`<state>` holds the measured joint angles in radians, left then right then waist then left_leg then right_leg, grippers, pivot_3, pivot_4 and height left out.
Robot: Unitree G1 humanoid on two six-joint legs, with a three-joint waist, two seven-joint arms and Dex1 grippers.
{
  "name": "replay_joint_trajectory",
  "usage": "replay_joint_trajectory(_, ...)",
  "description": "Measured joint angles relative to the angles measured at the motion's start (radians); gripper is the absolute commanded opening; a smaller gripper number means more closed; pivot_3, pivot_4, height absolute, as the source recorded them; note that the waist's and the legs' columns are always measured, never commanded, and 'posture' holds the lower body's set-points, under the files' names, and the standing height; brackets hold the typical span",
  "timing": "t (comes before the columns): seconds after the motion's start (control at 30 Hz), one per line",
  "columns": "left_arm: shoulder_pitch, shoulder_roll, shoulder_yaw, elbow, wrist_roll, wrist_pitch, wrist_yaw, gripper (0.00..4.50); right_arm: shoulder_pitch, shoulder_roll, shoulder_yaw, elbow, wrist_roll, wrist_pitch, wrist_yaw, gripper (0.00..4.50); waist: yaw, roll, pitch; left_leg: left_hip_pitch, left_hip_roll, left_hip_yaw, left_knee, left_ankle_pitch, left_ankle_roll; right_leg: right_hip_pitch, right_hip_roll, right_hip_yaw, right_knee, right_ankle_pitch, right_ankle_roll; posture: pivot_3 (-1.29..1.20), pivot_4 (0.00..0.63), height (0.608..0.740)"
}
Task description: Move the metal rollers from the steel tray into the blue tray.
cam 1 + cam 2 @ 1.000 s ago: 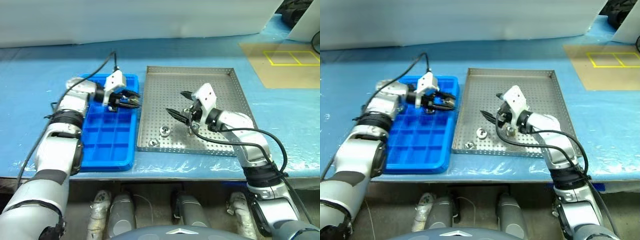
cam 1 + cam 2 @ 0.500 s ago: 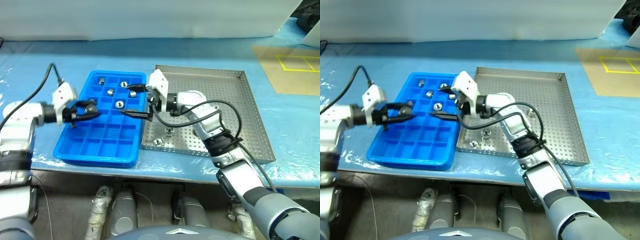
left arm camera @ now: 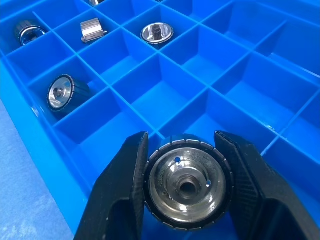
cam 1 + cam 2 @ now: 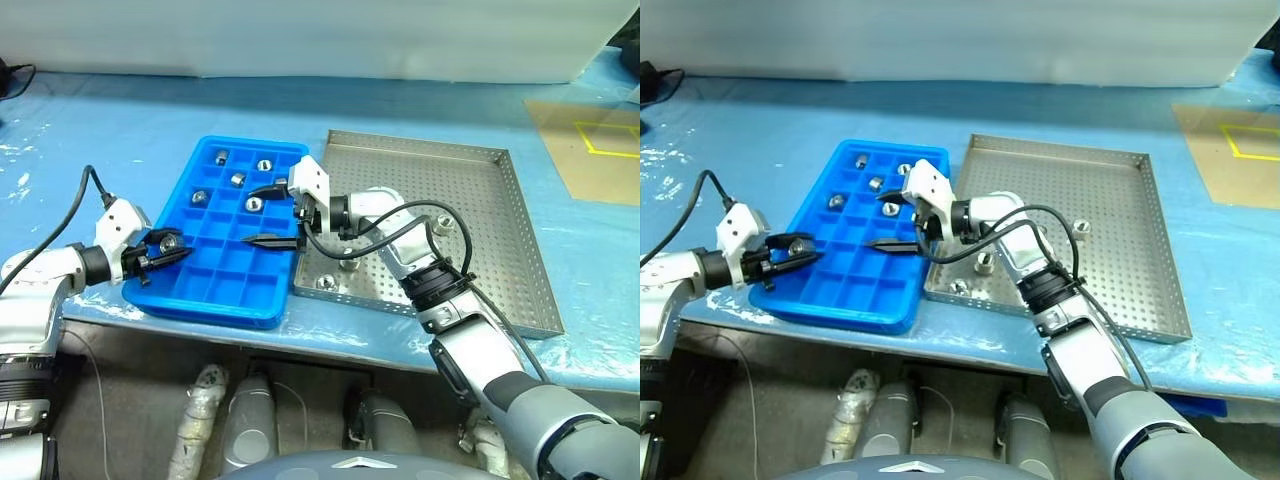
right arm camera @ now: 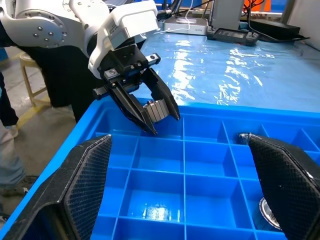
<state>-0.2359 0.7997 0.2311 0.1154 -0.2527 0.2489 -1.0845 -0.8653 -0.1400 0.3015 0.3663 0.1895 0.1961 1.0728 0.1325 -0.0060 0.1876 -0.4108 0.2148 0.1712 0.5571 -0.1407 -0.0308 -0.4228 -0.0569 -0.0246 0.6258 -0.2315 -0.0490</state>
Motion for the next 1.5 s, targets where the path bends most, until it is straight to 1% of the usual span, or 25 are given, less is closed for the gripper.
replay_joint_trajectory(0.1,0.007,0.003,0.000,-0.007,0.000,0.014,0.017,1.73,0.000,-0.011,-0.007,0.016,-0.009,-0.005,-0.008,4.50,-0.001,0.000,0.000,0.000,0.000,0.000,0.000,0.001,-0.002,0.000,0.000,0.000,0.000,0.000,0.000,0.21,0.150,0.740)
replay_joint_trajectory(0.67,0.054,0.054,0.000,-0.009,-0.017,0.044,0.027,1.73,0.020,-0.015,-0.012,0.020,-0.026,-0.014,-0.021,4.50,-0.003,0.000,0.000,0.000,-0.001,0.000,0.000,0.002,-0.002,0.000,0.001,0.000,0.000,0.000,0.000,0.20,0.150,0.740)
replay_joint_trajectory(0.7,0.054,0.054,0.000,-0.008,-0.018,0.044,0.027,2.46,0.021,-0.015,-0.012,0.020,-0.028,-0.014,-0.022,4.50,-0.003,0.000,0.000,0.000,-0.001,0.000,0.000,0.002,-0.002,0.000,0.001,0.000,0.000,0.000,0.000,0.20,0.150,0.740)
replay_joint_trajectory(0.77,0.050,0.053,-0.002,-0.008,-0.019,0.040,0.028,3.01,0.022,-0.014,-0.012,0.020,-0.030,-0.014,-0.026,4.50,-0.003,0.000,0.000,0.000,-0.001,0.000,0.000,0.002,-0.003,0.000,0.001,0.000,0.001,0.000,0.000,0.20,0.150,0.740)
replay_joint_trajectory(0.87,0.036,0.052,-0.005,0.004,-0.008,0.024,0.056,4.02,0.031,-0.014,-0.012,0.016,-0.031,-0.014,-0.030,4.50,-0.005,0.000,0.000,0.001,-0.001,0.000,0.000,0.002,-0.003,0.000,0.001,0.000,0.002,0.000,0.000,0.19,0.150,0.740)
replay_joint_trajectory(1.03,-0.003,0.041,-0.033,0.018,-0.009,0.022,0.060,4.02,0.049,-0.016,-0.013,0.011,-0.031,-0.013,-0.041,4.50,-0.005,0.000,0.000,0.001,-0.001,0.000,0.002,0.002,-0.003,0.000,0.001,0.000,0.003,0.000,0.000,0.15,0.150,0.740)
replay_joint_trajectory(1.17,-0.076,0.014,-0.050,0.017,-0.028,0.031,0.058,4.02,0.059,-0.025,-0.013,-0.006,-0.031,-0.008,-0.053,4.50,-0.004,-0.001,0.000,0.001,-0.001,0.000,0.005,0.002,-0.003,0.000,0.001,0.000,0.006,0.000,-0.001,0.11,0.150,0.740)
replay_joint_trajectory(1.33,-0.246,-0.058,-0.103,0.021,-0.058,0.040,0.046,4.02,0.085,-0.061,-0.027,-0.067,-0.030,0.026,-0.076,4.50,-0.006,-0.001,0.000,0.002,-0.004,0.000,0.009,0.003,-0.004,0.000,0.000,0.002,0.013,0.000,-0.001,0.03,0.150,0.740)
replay_joint_trajectory(1.4,-0.327,-0.103,-0.140,0.054,-0.058,0.035,0.030,4.02,0.102,-0.091,-0.047,-0.093,-0.029,0.044,-0.092,4.50,-0.006,-0.001,0.000,0.003,-0.005,0.000,0.009,0.003,-0.005,0.000,-0.001,0.002,0.014,0.000,-0.001,0.00,0.150,0.740)
replay_joint_trajectory(1.5,-0.403,-0.153,-0.187,0.109,-0.054,0.016,0.004,4.02,0.129,-0.126,-0.079,-0.132,-0.028,0.070,-0.120,4.50,-0.017,-0.001,-0.001,0.005,-0.006,0.000,0.009,0.004,-0.006,0.000,0.000,0.005,0.015,0.000,0.000,-0.07,0.150,0.740)
